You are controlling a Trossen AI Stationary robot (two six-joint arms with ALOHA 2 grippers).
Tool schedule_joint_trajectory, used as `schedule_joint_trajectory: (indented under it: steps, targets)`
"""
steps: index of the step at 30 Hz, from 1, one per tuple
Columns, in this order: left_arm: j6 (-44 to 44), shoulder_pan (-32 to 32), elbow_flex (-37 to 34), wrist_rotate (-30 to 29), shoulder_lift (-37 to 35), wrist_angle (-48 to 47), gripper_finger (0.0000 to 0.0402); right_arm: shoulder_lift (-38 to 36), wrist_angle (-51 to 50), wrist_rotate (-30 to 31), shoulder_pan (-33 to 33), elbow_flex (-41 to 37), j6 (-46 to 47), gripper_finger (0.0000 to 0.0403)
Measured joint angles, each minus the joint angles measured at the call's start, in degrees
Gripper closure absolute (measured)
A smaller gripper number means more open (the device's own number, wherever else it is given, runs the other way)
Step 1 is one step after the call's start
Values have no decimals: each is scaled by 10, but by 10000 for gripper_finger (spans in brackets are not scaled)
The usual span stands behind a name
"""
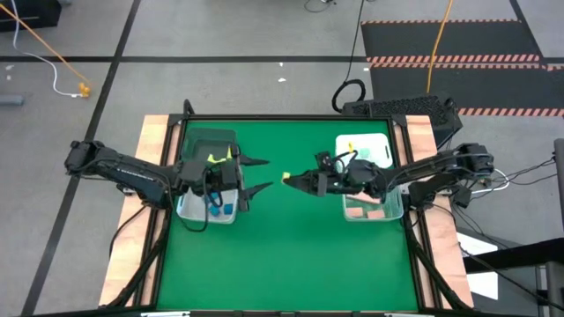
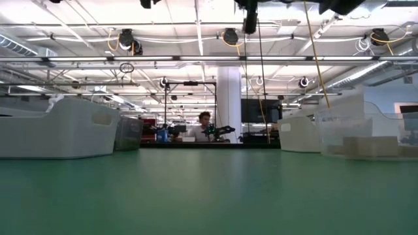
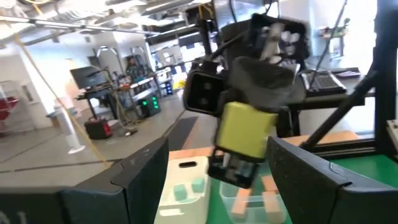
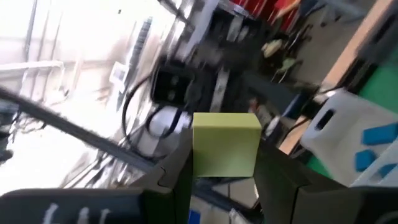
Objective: Sort & place blocks by color
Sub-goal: Put the yellow rectangular block into the black transparent bin
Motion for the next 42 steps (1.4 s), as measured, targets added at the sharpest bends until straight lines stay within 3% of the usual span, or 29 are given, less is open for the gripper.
schedule_joint_trajectory:
  steps: [10, 27, 38, 42]
  targets:
    - [-21, 5, 1, 50, -2, -28, 128, 66, -11, -103, -31, 76, 0, 280]
    - [-19, 12, 1, 71, 2, -12, 128, 67, -51, -103, -34, 94, -21, 280]
    - [-7, 16, 30, 71, 86, 5, 130, 66, -53, -103, -34, 94, -28, 280]
    - [14, 12, 61, 71, 101, 2, 155, 66, -60, -104, -34, 94, -32, 280]
